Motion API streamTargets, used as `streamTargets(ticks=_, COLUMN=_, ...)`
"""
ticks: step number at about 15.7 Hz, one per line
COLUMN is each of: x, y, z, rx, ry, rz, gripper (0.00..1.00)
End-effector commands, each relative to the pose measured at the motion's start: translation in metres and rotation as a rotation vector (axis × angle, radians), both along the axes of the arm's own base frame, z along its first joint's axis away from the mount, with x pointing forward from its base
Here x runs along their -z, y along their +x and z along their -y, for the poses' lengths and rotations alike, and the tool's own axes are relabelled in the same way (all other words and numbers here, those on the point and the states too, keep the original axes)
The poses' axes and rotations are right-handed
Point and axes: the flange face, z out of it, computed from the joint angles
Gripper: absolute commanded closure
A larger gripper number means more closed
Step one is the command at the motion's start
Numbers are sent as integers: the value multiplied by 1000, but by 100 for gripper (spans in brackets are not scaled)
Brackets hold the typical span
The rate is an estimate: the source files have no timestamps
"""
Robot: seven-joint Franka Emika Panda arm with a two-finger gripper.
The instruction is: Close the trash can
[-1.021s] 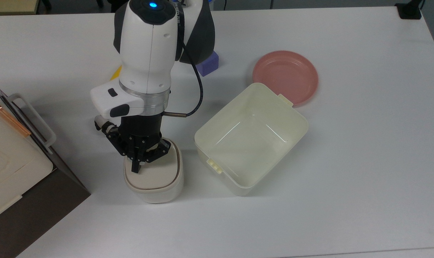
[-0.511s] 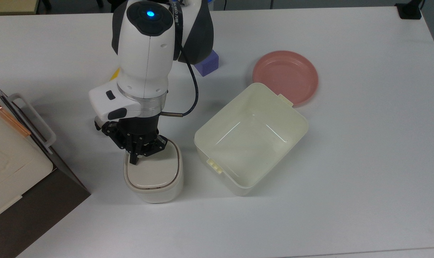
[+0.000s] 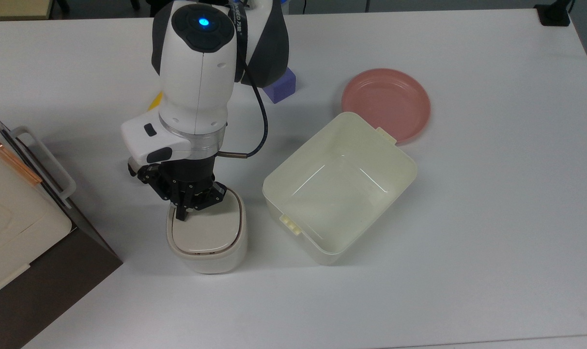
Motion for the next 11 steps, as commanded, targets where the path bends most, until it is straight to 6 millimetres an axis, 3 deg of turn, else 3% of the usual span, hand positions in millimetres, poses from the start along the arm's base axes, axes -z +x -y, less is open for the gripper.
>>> streamTargets(ticks=1, x=-4, y=-10, z=-7, rx=-7, ry=-5, rz=-60, gripper=100)
streamTargets(ticks=11, x=-30, y=-12, z=-13, rx=-2, ry=11, rz=-38, gripper=100)
